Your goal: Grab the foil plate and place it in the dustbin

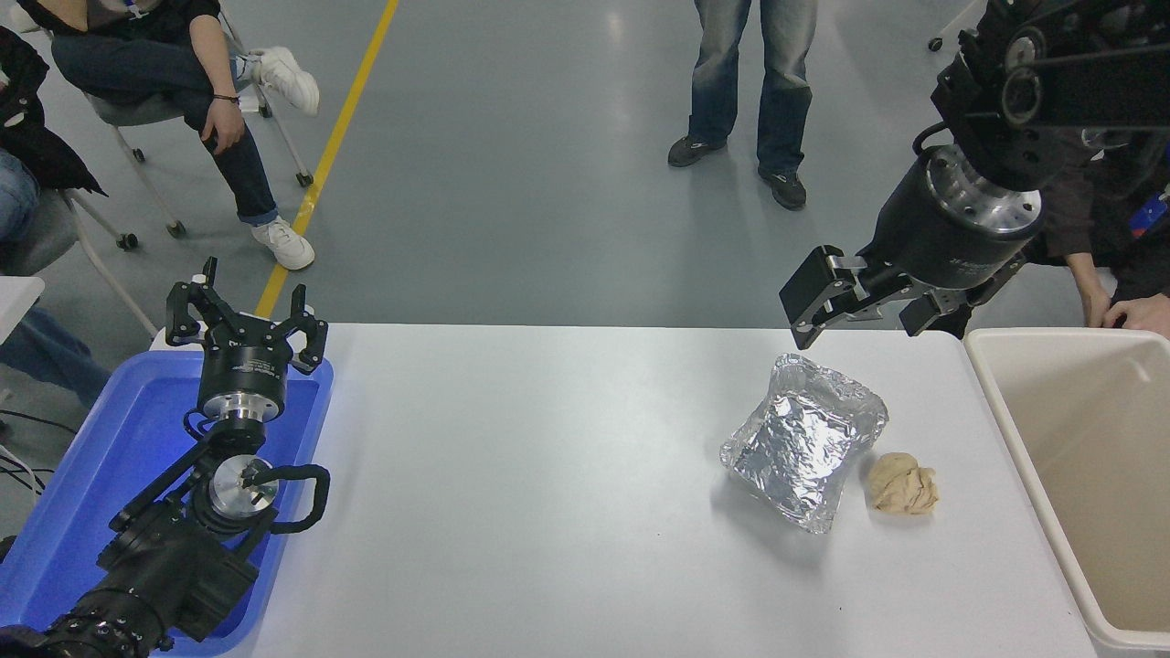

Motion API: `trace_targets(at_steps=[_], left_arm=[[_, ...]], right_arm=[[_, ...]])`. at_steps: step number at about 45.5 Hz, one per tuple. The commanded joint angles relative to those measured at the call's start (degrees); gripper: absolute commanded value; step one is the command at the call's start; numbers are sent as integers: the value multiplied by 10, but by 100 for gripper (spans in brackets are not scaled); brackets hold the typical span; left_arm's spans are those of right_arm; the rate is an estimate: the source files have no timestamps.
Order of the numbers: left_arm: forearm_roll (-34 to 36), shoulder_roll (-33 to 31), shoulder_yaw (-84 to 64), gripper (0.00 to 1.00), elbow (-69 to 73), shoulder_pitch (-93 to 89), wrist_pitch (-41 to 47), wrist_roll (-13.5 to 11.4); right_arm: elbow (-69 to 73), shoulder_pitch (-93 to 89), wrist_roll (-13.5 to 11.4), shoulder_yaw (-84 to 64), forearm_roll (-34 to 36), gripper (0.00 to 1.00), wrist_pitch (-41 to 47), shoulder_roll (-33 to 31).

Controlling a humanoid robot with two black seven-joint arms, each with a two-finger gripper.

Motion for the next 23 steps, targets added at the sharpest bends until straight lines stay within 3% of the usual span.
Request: trace_targets(at_steps=[1, 14, 23], left_arm=[[0, 0, 0, 99, -1, 0, 0, -1], [0, 0, -1, 99, 0, -1, 0, 0], [0, 0, -1, 99, -1, -1, 0, 0]], right_arm=[[-7, -21, -1, -2, -5, 100, 0, 2], [-37, -59, 0, 4, -21, 100, 0, 2], [-72, -122, -1, 5, -42, 100, -77, 4]])
